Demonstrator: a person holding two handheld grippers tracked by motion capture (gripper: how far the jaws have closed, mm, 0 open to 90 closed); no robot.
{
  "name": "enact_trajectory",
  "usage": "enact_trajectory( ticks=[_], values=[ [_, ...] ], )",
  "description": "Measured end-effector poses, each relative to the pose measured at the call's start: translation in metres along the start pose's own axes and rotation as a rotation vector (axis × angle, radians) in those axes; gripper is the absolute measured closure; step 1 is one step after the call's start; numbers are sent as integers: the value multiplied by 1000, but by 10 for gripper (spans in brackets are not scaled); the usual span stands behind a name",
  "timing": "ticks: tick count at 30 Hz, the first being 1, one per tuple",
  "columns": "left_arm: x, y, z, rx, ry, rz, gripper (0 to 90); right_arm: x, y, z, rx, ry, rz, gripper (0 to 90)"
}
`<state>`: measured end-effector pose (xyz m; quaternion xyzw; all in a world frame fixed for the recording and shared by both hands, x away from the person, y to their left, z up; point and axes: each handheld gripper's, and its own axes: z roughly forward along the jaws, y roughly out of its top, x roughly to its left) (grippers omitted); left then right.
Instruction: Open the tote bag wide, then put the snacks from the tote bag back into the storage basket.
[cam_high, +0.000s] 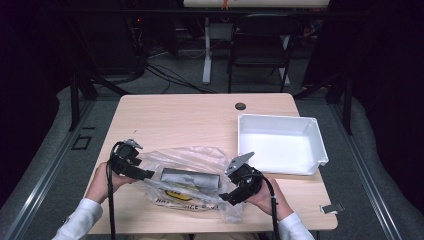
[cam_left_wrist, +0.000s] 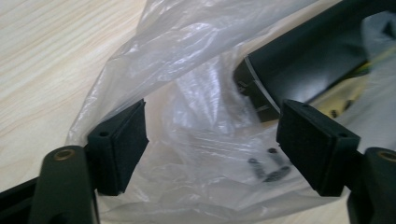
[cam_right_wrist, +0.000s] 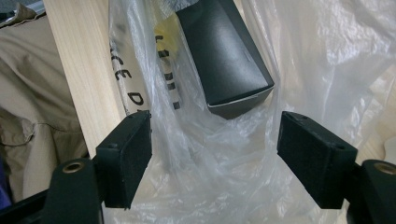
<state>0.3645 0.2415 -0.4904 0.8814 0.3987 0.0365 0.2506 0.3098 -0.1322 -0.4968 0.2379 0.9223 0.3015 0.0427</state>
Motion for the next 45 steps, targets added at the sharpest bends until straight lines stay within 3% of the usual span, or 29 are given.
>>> enact_trajectory(
  ticks=[6,13,15,19,26,36,43,45],
  values=[
    [-8,5,-6,-10,-67,56,176,-1,4,1,8,-10,-6,252],
    [-18,8,-15,-20,-84,131,54,-2,10,3,10,-22,-31,243],
    [-19,7,-18,-32,-74,130,2,-2,13,3,3,-26,-30,245],
    [-17,5,-23,-62,-66,117,1,0,21,5,20,-37,-54,253],
    [-12,2,-30,-79,-14,108,0,5,44,16,76,-48,-171,298],
    [9,-13,-37,-103,30,45,0,9,71,45,195,-3,-301,379],
    [16,-18,-33,-98,32,18,0,2,80,64,256,-6,-332,443],
    [17,-18,-33,-95,27,17,0,0,83,66,248,3,-322,452]
  ],
)
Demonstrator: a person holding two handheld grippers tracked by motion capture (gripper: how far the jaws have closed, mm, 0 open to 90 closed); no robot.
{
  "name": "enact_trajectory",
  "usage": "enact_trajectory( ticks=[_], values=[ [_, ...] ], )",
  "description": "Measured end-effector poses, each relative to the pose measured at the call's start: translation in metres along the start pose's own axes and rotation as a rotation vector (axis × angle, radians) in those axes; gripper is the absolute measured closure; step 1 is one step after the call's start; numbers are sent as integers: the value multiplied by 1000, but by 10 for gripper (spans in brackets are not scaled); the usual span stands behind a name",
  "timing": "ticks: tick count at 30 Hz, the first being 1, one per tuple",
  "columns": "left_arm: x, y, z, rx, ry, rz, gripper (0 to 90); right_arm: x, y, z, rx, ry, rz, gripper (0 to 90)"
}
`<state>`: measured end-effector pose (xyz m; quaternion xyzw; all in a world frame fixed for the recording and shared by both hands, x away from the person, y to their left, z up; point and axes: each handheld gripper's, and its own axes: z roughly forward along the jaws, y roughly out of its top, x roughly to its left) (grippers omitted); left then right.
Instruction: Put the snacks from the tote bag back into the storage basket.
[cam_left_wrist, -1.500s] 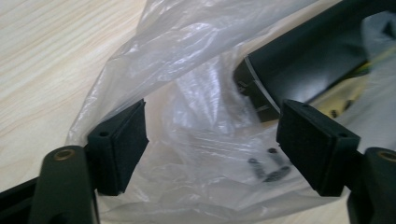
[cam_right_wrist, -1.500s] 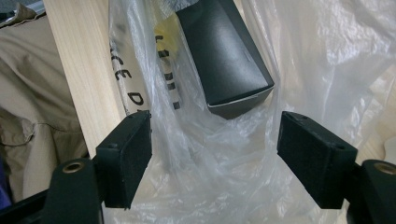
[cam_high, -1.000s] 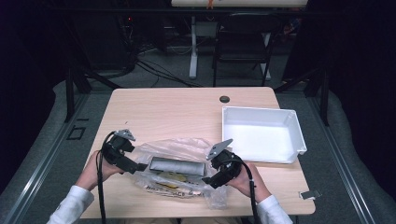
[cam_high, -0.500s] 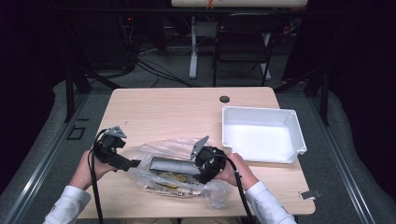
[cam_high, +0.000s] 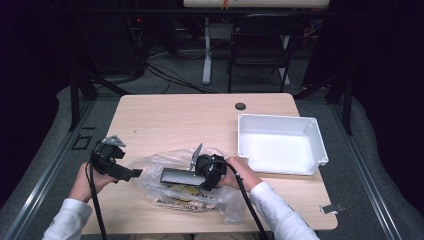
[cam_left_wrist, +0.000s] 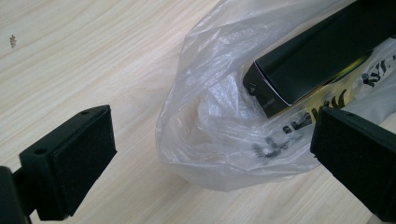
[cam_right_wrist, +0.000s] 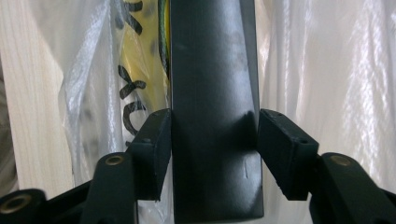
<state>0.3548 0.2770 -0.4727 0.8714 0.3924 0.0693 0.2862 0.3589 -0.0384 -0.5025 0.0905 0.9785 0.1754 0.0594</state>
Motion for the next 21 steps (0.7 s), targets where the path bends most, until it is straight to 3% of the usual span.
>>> enact_trajectory(
  ticks=[9,21],
  values=[
    [0,-1,5,15,-11,-2,0,-5,11,7,24,-2,-12,403],
    [9,-9,11,24,-16,-34,0,-4,25,27,177,-1,-89,399]
  ],
)
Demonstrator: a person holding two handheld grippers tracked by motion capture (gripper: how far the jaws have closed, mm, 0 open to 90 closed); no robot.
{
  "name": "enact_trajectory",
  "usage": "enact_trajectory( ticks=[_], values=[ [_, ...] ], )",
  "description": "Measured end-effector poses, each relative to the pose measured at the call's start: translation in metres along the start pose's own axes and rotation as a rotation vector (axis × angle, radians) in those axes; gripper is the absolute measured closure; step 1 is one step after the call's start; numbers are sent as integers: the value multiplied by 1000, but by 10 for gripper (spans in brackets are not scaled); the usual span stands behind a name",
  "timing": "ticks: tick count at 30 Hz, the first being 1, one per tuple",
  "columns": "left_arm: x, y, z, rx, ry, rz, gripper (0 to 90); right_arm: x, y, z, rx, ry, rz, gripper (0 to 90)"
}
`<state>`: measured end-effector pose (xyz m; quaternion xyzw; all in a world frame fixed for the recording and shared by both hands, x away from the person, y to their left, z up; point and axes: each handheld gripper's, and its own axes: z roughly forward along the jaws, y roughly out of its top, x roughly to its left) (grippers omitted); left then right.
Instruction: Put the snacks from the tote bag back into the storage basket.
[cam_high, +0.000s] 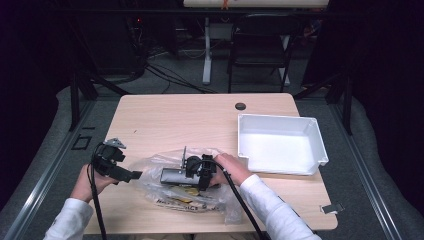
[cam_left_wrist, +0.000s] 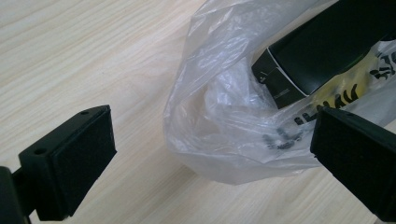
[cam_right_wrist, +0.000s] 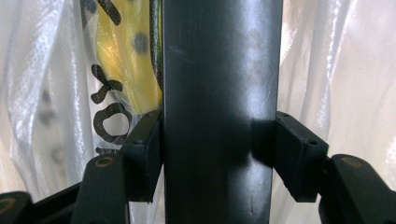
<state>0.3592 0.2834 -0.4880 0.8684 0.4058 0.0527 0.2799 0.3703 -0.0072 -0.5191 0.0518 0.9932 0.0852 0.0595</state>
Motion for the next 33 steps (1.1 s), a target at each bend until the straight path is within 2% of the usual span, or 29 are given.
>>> enact_trajectory(
  ticks=[9,13,22,33],
  values=[
    [4,-3,0,1,2,-12,0,-4,1,-1,10,32,16,425],
    [6,-4,0,-3,2,-21,0,-4,-2,-4,-13,41,30,426],
    [10,-8,-2,-11,6,-42,0,-3,-7,-28,-60,42,47,425],
    [11,-9,-1,-3,7,-37,0,-6,-10,-56,-124,27,69,425]
  ],
)
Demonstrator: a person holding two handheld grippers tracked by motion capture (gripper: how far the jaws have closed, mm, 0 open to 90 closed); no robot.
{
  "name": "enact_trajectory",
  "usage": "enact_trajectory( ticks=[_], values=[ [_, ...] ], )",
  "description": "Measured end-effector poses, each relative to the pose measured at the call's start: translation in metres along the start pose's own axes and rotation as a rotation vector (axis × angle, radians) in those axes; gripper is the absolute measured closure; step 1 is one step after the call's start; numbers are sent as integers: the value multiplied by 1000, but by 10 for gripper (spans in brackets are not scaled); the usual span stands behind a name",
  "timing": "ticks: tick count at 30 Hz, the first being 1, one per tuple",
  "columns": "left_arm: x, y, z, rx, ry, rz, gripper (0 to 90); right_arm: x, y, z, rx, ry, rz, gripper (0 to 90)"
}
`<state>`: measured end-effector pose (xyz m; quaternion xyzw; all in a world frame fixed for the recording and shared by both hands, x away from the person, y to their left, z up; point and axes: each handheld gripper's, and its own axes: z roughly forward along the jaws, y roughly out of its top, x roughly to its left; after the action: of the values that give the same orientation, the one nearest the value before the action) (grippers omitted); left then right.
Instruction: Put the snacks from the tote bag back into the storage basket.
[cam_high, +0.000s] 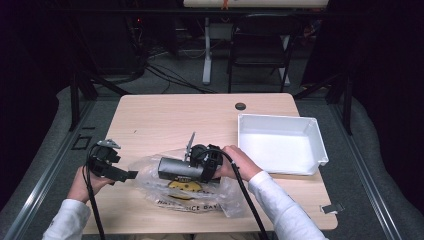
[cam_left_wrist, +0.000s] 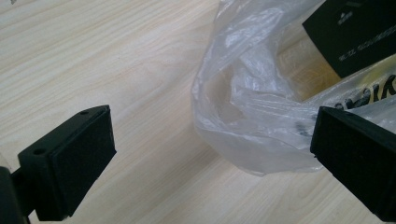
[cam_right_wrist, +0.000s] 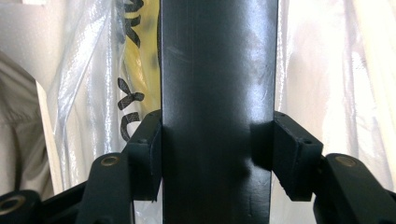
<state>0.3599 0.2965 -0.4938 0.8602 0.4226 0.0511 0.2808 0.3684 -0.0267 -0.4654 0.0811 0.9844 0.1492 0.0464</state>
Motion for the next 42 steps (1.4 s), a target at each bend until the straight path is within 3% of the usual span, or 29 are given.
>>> enact_trajectory(
  ticks=[16,22,25,28,31,37,39,42],
  values=[
    [-4,2,5,21,5,16,0,-9,1,-12,-74,30,57,425],
    [-10,4,11,55,12,41,0,-11,1,-16,-90,32,75,426],
    [-13,5,16,74,27,60,49,-12,0,-20,-98,27,80,426],
    [-16,6,20,78,23,64,176,-13,0,-25,-106,26,82,425],
    [-22,7,27,114,31,107,338,-13,1,-28,-104,15,83,426],
    [-34,6,41,182,46,186,817,-14,1,-28,-100,10,83,426],
    [-39,6,45,198,75,197,892,-14,1,-29,-103,7,81,426],
    [-43,7,47,231,108,219,900,-15,-1,-33,-111,5,88,425]
  ],
)
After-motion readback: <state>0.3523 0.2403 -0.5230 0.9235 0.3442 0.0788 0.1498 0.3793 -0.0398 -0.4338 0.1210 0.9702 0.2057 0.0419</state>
